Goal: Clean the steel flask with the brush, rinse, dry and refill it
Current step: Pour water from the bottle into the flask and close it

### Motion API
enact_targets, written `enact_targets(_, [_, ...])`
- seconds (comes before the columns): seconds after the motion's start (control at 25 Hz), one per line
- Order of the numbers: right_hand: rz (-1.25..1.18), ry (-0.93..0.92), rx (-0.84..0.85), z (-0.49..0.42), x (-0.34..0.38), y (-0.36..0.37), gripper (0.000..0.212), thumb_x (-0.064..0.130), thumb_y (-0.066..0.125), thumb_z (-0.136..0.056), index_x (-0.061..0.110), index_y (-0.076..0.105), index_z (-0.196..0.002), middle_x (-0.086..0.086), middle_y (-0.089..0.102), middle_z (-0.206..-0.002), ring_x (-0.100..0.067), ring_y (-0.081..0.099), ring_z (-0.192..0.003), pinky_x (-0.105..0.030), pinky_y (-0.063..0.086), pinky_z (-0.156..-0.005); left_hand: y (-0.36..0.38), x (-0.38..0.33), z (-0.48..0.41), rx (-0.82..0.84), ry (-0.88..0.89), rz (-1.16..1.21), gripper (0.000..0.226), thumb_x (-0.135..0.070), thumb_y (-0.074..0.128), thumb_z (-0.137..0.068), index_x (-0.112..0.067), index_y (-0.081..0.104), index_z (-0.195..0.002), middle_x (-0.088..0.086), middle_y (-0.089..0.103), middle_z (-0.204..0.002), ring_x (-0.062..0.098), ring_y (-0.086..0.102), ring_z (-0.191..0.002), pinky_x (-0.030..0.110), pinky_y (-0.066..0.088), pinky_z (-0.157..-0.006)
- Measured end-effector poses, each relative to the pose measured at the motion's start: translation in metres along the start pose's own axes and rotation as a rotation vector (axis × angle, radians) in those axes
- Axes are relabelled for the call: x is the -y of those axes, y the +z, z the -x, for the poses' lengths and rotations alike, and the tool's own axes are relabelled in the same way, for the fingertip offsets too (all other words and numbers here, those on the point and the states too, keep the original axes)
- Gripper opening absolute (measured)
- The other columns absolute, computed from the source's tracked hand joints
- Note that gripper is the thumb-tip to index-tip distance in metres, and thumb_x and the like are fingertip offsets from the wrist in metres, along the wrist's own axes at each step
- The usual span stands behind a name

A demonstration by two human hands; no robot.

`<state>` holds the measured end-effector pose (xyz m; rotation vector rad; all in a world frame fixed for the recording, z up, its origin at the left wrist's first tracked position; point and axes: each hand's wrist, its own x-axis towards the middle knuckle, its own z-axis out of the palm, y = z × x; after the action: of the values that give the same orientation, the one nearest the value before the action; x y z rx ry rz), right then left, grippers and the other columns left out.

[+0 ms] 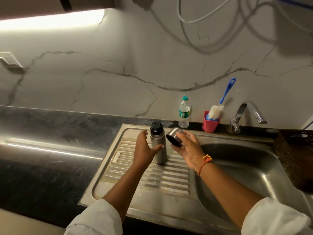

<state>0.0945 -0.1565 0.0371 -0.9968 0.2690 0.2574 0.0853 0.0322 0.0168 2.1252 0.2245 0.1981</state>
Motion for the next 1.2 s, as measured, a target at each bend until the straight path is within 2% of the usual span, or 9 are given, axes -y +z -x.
enact_targets(0.16, [0.461,-0.317,0.137,-0.007,0.036,0.035,0.043,0.021,0.075,-0.085,0.028,0.058,-0.124,-0.003,0.065,-0.121,-0.019,0.064,-0.111,-0.039,0.056,-0.096,-0.002,-0.016,-0.014,0.001,0.035,0.059,0.096,-0.03,0.093,-0.071,-0.018,0.039,-0.15,0.001,0.049,-0.15,0.018,0.049,-0.136,0.042,0.047,-0.111])
enact_targets(0.28, [0.845,-0.496,0.217,-0.014,0.049,0.057,0.058,0.026,0.078,-0.08,0.027,0.054,-0.133,0.003,0.06,-0.125,-0.012,0.061,-0.112,-0.03,0.055,-0.095,-0.002,-0.02,-0.019,0.03,0.024,0.125,0.078,-0.03,0.091,-0.074,-0.023,0.049,-0.139,-0.004,0.061,-0.135,0.017,0.058,-0.126,0.039,0.053,-0.104])
enact_targets(0.48, [1.448,-0.67,0.331,-0.022,0.066,0.079,0.067,0.022,0.076,-0.078,0.019,0.051,-0.14,-0.003,0.055,-0.132,-0.02,0.056,-0.116,-0.029,0.052,-0.096,0.001,-0.02,-0.016,0.053,-0.018,0.202,0.055,-0.029,0.089,-0.076,-0.027,0.058,-0.121,-0.008,0.068,-0.112,0.013,0.066,-0.106,0.035,0.057,-0.091])
enact_targets(0.76, [1.889,-0.582,0.598,-0.031,0.071,0.098,0.07,0.016,0.077,-0.078,0.022,0.049,-0.143,-0.001,0.057,-0.137,-0.021,0.057,-0.118,-0.034,0.052,-0.098,0.001,-0.012,-0.015,0.07,-0.041,0.238,0.052,-0.027,0.09,-0.074,-0.025,0.062,-0.118,-0.005,0.069,-0.109,0.014,0.066,-0.102,0.034,0.058,-0.087])
enact_targets(0.92, [1.954,-0.48,0.609,-0.033,0.068,0.107,0.069,0.017,0.077,-0.08,0.022,0.05,-0.144,-0.002,0.059,-0.135,-0.023,0.058,-0.118,-0.035,0.052,-0.097,0.001,-0.012,-0.014,0.074,-0.042,0.241,0.05,-0.027,0.089,-0.075,-0.024,0.061,-0.116,-0.005,0.068,-0.109,0.014,0.065,-0.102,0.032,0.057,-0.087])
enact_targets(1.0, [2.032,-0.489,0.536,-0.035,0.072,0.113,0.058,0.031,0.077,-0.08,0.021,0.058,-0.135,-0.003,0.065,-0.123,-0.023,0.062,-0.107,-0.034,0.054,-0.089,0.0,-0.012,-0.014,0.063,-0.036,0.228,0.05,-0.028,0.09,-0.074,-0.025,0.061,-0.115,-0.007,0.068,-0.107,0.013,0.066,-0.102,0.032,0.057,-0.087])
enact_targets(1.08, [2.108,-0.524,0.355,-0.038,0.071,0.115,0.048,0.058,0.071,-0.08,0.015,0.068,-0.102,-0.004,0.068,-0.095,-0.022,0.063,-0.087,-0.031,0.052,-0.072,0.001,-0.012,-0.014,0.055,-0.038,0.23,0.052,-0.029,0.091,-0.073,-0.027,0.061,-0.116,-0.008,0.068,-0.11,0.012,0.065,-0.104,0.033,0.058,-0.088])
enact_targets(1.12, [2.117,-0.518,0.274,-0.04,0.068,0.115,0.056,0.069,0.063,-0.08,0.013,0.063,-0.083,-0.004,0.063,-0.08,-0.022,0.062,-0.078,-0.03,0.048,-0.066,0.002,-0.012,-0.014,0.051,-0.042,0.236,0.056,-0.029,0.091,-0.073,-0.028,0.06,-0.119,-0.008,0.068,-0.114,0.012,0.064,-0.106,0.034,0.058,-0.09])
enact_targets(1.2, [2.099,-0.453,0.179,-0.036,0.063,0.118,0.07,0.08,0.044,-0.084,0.013,0.053,-0.064,-0.004,0.056,-0.065,-0.02,0.059,-0.067,-0.03,0.044,-0.06,0.003,-0.011,-0.015,0.045,-0.045,0.223,0.06,-0.031,0.092,-0.072,-0.026,0.059,-0.122,-0.006,0.068,-0.117,0.013,0.064,-0.108,0.037,0.058,-0.093])
